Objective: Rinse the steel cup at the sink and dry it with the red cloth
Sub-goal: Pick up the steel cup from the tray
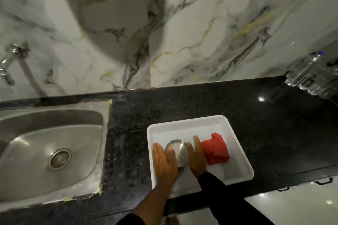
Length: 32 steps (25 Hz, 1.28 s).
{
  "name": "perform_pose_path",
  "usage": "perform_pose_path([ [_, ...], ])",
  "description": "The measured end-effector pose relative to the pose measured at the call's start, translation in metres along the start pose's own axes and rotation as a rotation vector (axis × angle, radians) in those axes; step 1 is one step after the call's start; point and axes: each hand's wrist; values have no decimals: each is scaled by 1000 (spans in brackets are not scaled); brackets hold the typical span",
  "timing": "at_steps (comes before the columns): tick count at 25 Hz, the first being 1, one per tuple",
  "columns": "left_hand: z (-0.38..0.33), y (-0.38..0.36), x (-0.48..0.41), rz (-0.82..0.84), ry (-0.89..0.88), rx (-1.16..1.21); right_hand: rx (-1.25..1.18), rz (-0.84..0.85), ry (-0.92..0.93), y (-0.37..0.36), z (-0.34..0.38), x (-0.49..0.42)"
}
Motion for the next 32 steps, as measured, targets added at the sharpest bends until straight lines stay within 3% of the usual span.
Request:
perform_pose_path([
  [3, 5, -23, -6, -17, 243, 112, -102, 72, -138, -9, -27, -17],
  [8, 0, -43, -16, -49, 362, 159, -374, 44, -291, -24, -34, -23],
  [14, -18, -39, -21, -87, 417, 437, -637, -4, -383, -15, -20, -18],
  [19, -18, 14, -27, -97, 263, 589, -672, 40, -243, -8, 21, -4],
  [25, 2, 89, -35, -227, 220, 782, -691, 210, -199, -43, 83, 7],
  [32, 36, 178, -46, -315, 195, 811, -1263, 669, -662, -158, 141, 40],
])
Point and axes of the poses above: each hand's wrist, its own x-axis away from the middle knuckle, its own y-axis out of the back of the hand, z = x × y, and after that the axes turned 2 degrees about -z, right-handed
